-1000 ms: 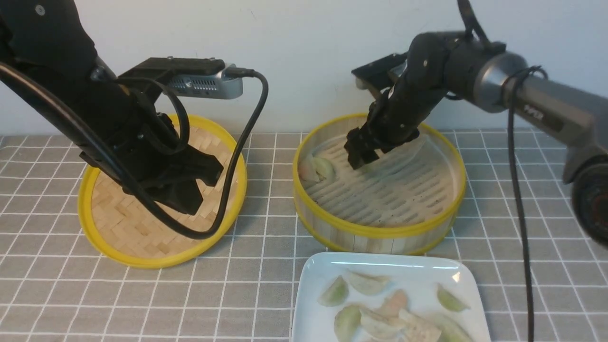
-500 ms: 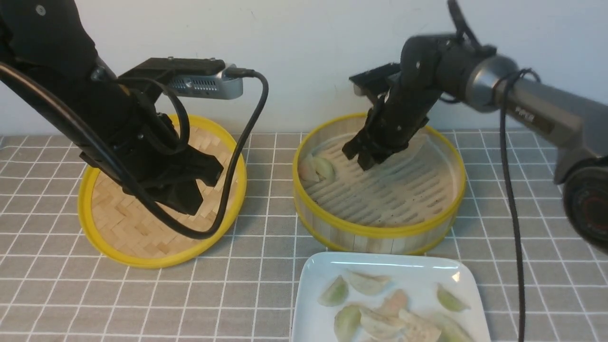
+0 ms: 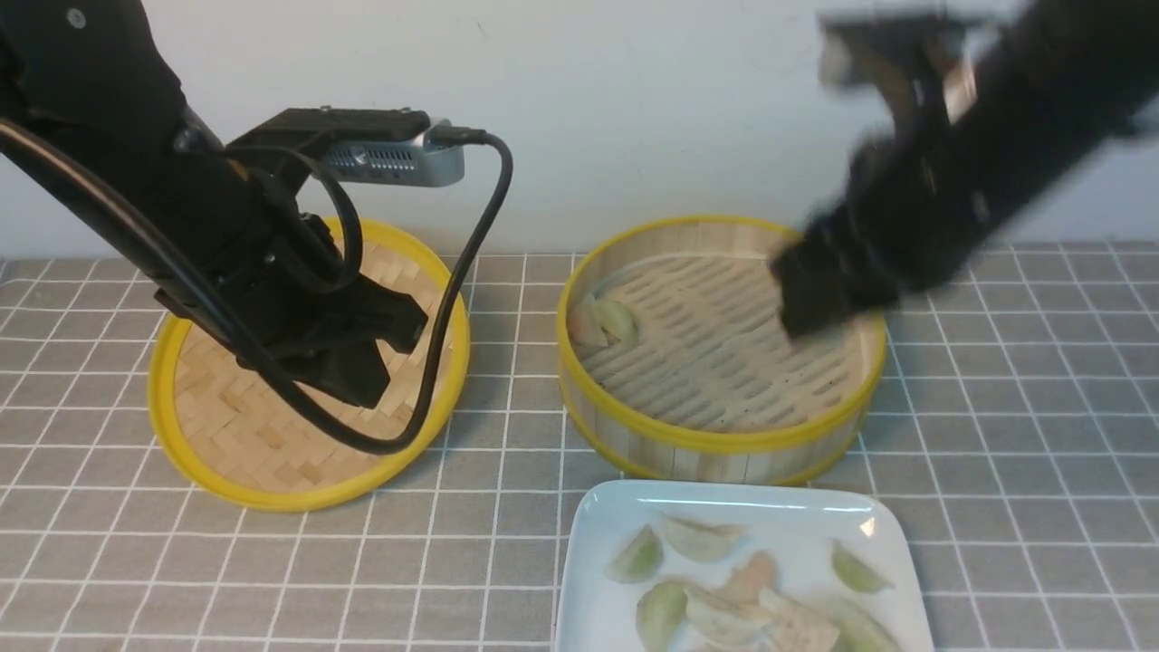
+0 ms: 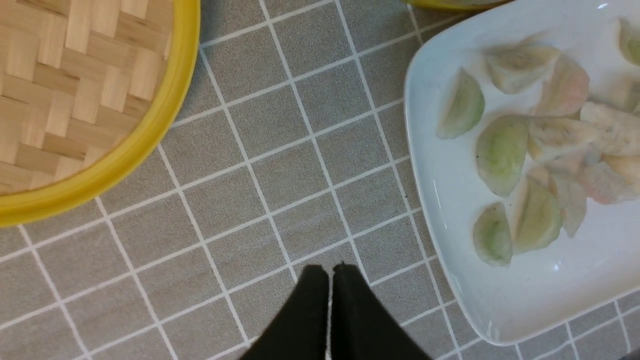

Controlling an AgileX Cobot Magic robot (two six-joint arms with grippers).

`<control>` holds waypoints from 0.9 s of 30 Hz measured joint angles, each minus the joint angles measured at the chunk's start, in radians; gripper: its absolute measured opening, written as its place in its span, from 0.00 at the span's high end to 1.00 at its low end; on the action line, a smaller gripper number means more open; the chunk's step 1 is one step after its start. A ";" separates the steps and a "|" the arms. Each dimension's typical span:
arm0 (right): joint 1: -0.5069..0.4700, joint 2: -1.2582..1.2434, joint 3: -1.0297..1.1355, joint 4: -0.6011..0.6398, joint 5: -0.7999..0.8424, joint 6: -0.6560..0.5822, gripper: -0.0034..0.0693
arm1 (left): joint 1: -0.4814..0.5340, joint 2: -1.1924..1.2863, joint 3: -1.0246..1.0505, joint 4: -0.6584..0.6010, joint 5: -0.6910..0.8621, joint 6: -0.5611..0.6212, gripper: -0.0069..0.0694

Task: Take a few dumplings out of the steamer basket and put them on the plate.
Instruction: Use the right arm to put the dumpling into the plate

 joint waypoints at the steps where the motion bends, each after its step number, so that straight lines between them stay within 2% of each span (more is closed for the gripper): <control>1: 0.023 -0.037 0.075 0.008 -0.028 0.008 0.78 | 0.000 0.000 0.000 -0.006 -0.001 0.005 0.92; 4: 0.116 -0.144 0.327 0.024 -0.157 0.032 0.78 | 0.000 0.000 0.000 -0.040 -0.015 0.024 0.92; 7: 0.157 -0.164 0.432 0.028 -0.223 0.059 0.78 | 0.000 0.000 0.000 -0.059 -0.022 0.037 0.92; 10: 0.182 -0.144 0.534 0.033 -0.299 0.108 0.73 | 0.000 0.000 0.000 -0.087 -0.023 0.051 0.92; 13: 0.182 -0.094 0.558 0.051 -0.325 0.115 0.64 | 0.000 0.000 0.000 -0.093 -0.023 0.059 0.92; 16: 0.182 -0.022 0.563 0.065 -0.349 0.104 0.47 | 0.000 0.000 0.000 -0.097 -0.023 0.065 0.92; 17: 0.182 -0.019 0.563 0.065 -0.350 0.104 0.46 | 0.000 0.000 0.000 -0.097 -0.023 0.065 0.92; 19: 0.182 0.013 0.563 0.061 -0.367 0.104 0.37 | 0.000 0.000 0.000 -0.099 -0.018 0.065 0.92; 21: 0.182 0.017 0.556 0.043 -0.383 0.107 0.32 | 0.000 0.000 0.000 -0.100 -0.013 0.065 0.92; 24: 0.182 -0.014 0.534 0.004 -0.385 0.127 0.33 | 0.000 -0.014 0.000 -0.102 -0.002 0.066 0.92; 26: 0.182 -0.089 0.500 -0.056 -0.380 0.182 0.42 | 0.000 -0.047 0.001 -0.102 0.000 0.074 0.92; 27: 0.182 -0.140 0.484 -0.104 -0.379 0.223 0.50 | 0.000 -0.081 0.001 -0.101 0.000 0.075 0.92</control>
